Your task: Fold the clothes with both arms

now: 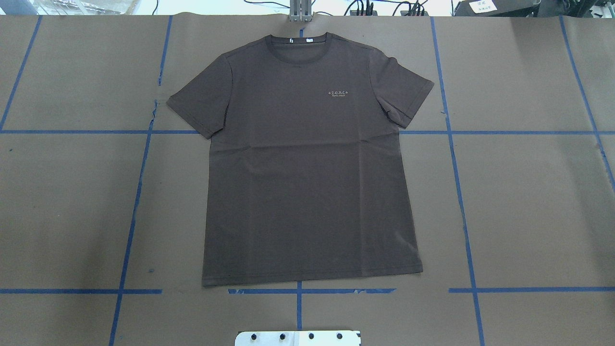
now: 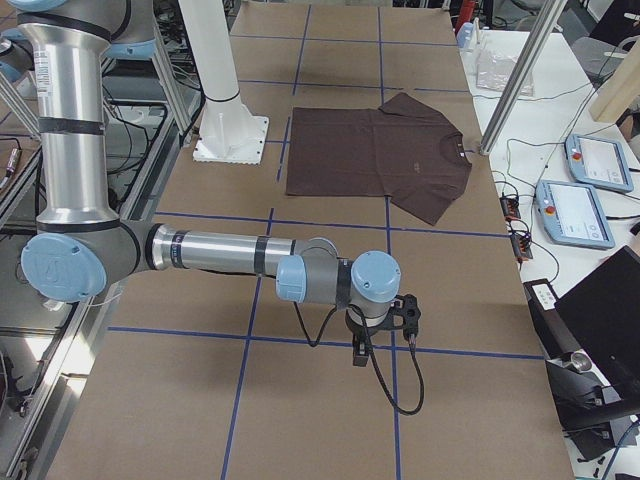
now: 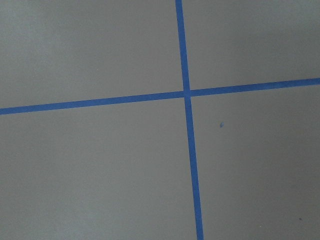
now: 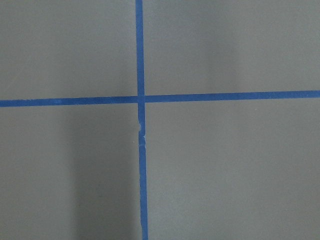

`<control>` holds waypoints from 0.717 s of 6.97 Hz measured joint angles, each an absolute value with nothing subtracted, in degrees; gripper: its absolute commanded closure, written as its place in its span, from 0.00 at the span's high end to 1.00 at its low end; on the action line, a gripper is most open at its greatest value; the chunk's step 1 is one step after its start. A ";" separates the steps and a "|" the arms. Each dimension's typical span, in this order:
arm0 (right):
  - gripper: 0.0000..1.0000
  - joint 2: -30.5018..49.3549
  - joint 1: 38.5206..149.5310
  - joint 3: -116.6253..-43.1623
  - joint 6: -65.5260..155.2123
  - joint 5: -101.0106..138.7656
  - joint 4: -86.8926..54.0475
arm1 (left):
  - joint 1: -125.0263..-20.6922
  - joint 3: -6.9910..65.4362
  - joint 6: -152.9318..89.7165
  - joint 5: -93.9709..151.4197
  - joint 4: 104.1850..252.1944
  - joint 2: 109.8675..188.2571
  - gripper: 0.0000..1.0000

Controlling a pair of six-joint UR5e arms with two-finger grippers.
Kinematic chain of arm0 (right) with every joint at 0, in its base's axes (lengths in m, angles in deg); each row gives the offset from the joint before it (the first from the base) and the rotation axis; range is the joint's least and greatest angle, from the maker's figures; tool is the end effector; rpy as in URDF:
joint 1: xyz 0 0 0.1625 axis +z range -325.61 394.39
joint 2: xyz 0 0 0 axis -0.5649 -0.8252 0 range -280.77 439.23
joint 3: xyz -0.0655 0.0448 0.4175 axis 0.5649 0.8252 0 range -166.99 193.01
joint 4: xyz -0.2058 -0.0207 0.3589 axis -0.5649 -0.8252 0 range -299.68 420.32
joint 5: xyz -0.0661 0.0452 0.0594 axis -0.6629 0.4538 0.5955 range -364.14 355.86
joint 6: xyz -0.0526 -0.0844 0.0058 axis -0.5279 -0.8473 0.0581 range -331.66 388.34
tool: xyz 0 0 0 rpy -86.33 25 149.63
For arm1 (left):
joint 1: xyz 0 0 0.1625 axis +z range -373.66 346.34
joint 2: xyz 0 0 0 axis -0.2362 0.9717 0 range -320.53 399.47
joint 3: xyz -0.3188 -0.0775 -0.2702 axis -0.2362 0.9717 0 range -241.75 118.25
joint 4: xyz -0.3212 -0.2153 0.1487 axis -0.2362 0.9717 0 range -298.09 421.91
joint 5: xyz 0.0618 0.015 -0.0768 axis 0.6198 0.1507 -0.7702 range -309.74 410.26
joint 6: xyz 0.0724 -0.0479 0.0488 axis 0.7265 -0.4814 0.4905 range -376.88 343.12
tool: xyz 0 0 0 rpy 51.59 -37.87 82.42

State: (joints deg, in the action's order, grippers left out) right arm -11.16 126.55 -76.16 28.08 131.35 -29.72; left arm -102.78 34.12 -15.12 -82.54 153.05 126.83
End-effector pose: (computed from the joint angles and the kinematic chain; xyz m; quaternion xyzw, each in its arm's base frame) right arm 0.0806 -0.4846 0.6679 -0.0021 -0.3868 0.0196 0.9220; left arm -0.0583 -0.4780 0.6302 0.0382 0.3643 0.0354 0.9298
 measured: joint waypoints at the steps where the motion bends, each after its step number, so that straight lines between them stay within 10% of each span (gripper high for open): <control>1: 1.00 -11.07 126.55 -76.27 28.09 131.36 -29.60 | -102.78 34.21 -15.06 -82.56 153.07 126.83 1.00; 5: 1.00 -4.69 122.89 -76.29 28.17 130.70 -28.25 | -102.56 36.56 -14.96 -83.19 154.56 131.37 1.00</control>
State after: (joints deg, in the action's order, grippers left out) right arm -4.69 122.89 -76.29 28.17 130.70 -28.25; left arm -102.56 36.56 -14.96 -83.19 154.56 131.37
